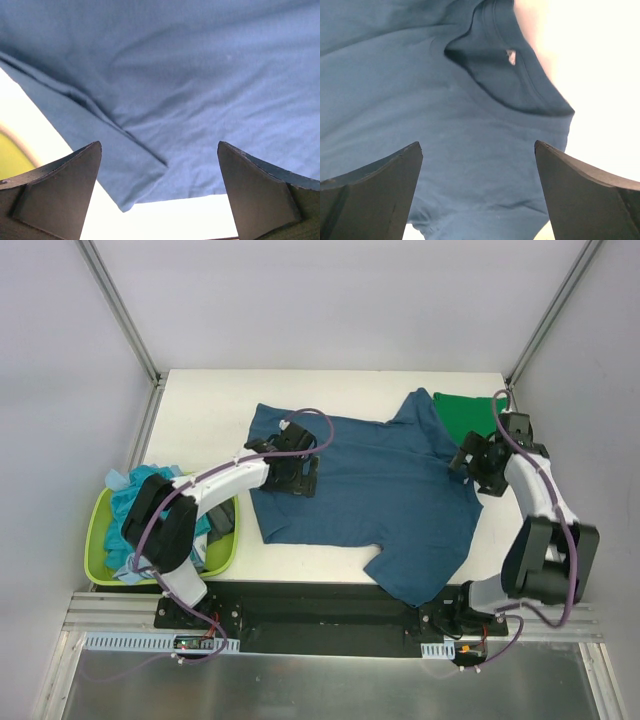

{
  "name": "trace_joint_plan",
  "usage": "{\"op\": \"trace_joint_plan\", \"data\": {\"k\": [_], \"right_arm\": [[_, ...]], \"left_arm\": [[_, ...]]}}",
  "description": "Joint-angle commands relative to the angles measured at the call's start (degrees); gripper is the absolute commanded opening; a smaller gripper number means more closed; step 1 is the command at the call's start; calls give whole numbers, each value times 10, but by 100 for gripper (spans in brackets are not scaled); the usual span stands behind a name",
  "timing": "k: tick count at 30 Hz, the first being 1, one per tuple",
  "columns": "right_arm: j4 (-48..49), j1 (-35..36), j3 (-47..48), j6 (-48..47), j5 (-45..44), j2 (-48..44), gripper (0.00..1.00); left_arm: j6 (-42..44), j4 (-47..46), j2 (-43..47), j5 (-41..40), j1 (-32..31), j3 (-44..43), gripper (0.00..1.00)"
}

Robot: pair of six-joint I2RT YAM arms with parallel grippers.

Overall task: Fold and stack the t-shirts
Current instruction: Flatten out the tshirt, then grap the side of the flattened tshirt closest away from the robot with both arms

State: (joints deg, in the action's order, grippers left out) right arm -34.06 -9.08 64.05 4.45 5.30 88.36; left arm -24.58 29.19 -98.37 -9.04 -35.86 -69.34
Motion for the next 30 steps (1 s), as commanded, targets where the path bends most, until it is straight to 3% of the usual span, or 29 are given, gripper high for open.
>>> {"op": "trace_joint_plan", "data": {"k": [1,3,10,21,30], "right_arm": [[31,-3,-69,11,7,-119,96],[36,-3,-95,19,30,-150,96],[71,-3,-180,34,50,-257,96],[60,-3,-204,28,30,-275,96],[62,-3,-205,24,22,-266,96]], "left_arm": [[-35,46,68,-49,-23,43,99],[-39,46,69,-46,-26,61,96],[-49,45,41,-18,-37,79,64],[-26,45,34,2,-62,94,59],[2,46,14,6,-63,92,39]]}}
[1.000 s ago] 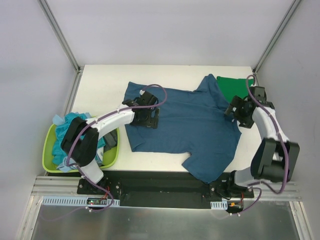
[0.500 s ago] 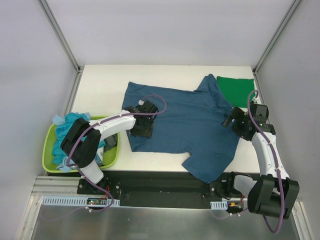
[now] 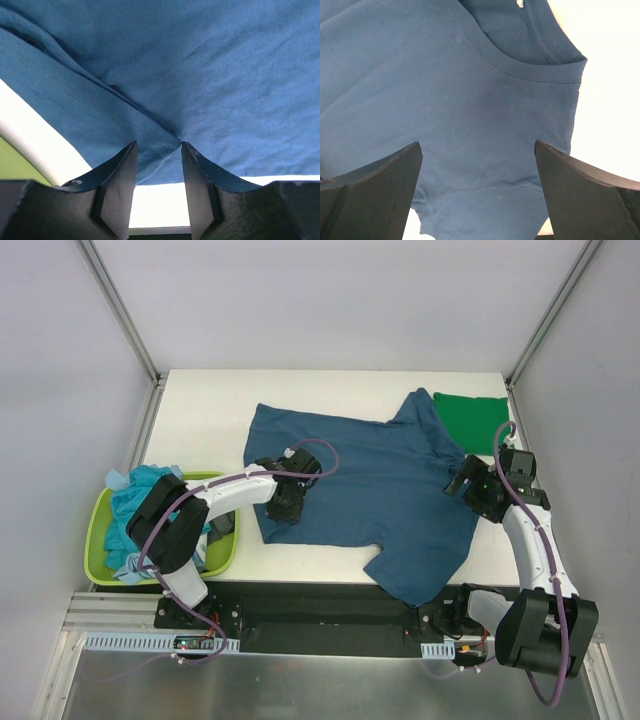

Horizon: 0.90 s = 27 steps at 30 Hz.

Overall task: Fold and stack the t-shirts
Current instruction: Grap the side of the flattened tshirt closest away from the robot with both arms

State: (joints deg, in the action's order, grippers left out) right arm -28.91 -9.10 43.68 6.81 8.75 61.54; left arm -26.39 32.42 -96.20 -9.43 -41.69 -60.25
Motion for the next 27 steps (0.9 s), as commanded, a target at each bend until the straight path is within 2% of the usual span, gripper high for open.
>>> {"op": "trace_joint_plan", "data": {"k": [1,7,8,11,15,18,21,24,26,27], "right_arm": [[10,-3,-2,0,-14,4,96],[10,-3,-2,0,-14,10,96],[11,-3,-3,0,-13,10,96],[12,-3,-4,0,-15,9,96],[9,-2,-4,0,-14,5,96],[7,-2,-7,0,-10,-2,97],[4,1,-8,-7,0,-14,99],[-25,43,-2,-28,-24,-37,99],[-57,90,5,-35,-63,-51,99],[-76,135,10,-38,-77,-56,99]], "left_arm": [[25,14,-7,14,-5,2,39],[35,14,-2,20,-6,10,36],[36,13,-2,20,-5,11,34],[37,14,-2,16,-6,11,17],[33,15,17,0,-5,12,13],[21,17,42,-21,-6,15,0],[2,17,67,-54,-4,23,0],[-29,16,95,-88,5,35,0],[-50,16,115,-105,19,44,0],[-55,15,122,-109,24,48,0]]}}
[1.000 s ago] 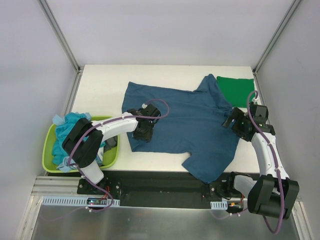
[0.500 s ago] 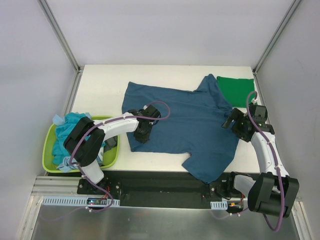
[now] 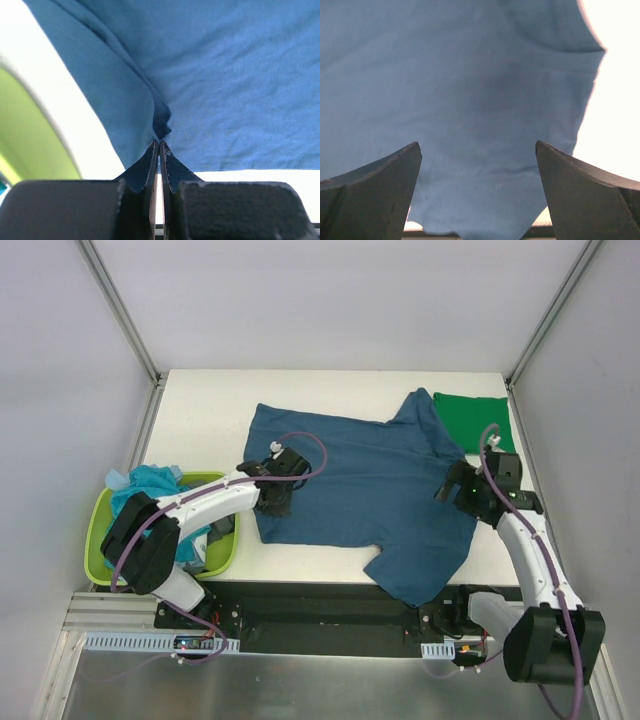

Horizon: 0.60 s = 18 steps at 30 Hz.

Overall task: Fold and stack the t-shirts
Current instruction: Grap the side of the flattened tshirt closest away from the robot with both arms

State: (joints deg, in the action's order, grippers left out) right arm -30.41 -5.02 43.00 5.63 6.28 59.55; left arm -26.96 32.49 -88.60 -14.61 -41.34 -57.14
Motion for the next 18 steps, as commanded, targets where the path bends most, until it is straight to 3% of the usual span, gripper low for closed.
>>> {"op": "trace_joint_plan", "data": {"k": [1,5,11,14,18], "right_arm": [[-80,125,19,-26,-79,-42,99],[-153,274,2,10,-119,-48,94],[-219,509,-16,44,-83,-9,83],[-249,568,-16,66,-74,33,76],[-263,583,-34,83,-33,70,70]], "left_arm": [[-55,13,53,-64,24,20,0],[-74,6,74,-73,37,26,0],[-76,-2,91,-77,46,28,0],[-74,-3,94,-74,47,32,0],[-69,-4,97,-74,47,36,0]]}}
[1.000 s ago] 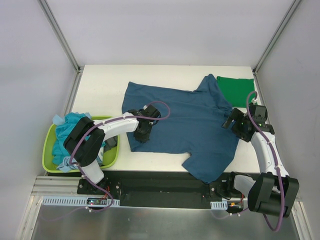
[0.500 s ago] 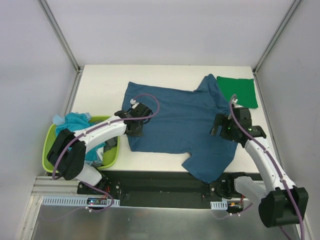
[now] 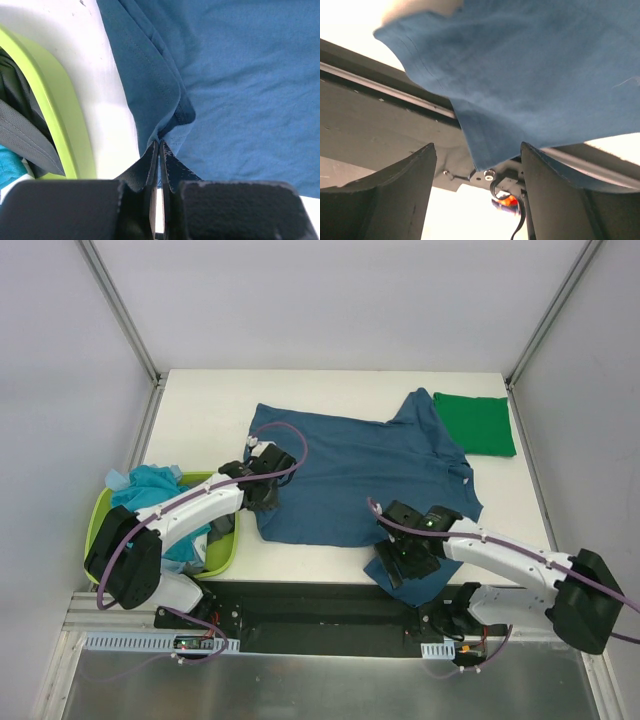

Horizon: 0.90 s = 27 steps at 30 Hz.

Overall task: Fold and stack the t-shirts
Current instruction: Grap the side of the flattened tshirt closest away from the robot with both arms

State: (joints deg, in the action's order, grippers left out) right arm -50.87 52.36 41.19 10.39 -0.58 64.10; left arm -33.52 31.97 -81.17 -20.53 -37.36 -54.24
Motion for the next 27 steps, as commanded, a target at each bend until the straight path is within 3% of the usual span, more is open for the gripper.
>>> {"op": "trace_joint_plan", "data": {"k": [1,11,15,19,22,27], "right_arm": [[-59,10,-22,37,37,32,69],[-9,23,-59,14,109,99,53],[-19,31,-55,11,98,115,47],[-30,32,-41,30,68,129,26],[-47,31,-27,42,28,127,0],[-82,25,10,41,-22,83,0]], "left_arm": [[-3,1,23,-14,7,6,0],[-1,1,19,-19,8,7,0],[-1,1,19,-21,11,5,0],[-1,1,23,-23,14,7,0],[-1,1,27,-23,18,6,0],[-11,1,40,-16,33,7,0]]}}
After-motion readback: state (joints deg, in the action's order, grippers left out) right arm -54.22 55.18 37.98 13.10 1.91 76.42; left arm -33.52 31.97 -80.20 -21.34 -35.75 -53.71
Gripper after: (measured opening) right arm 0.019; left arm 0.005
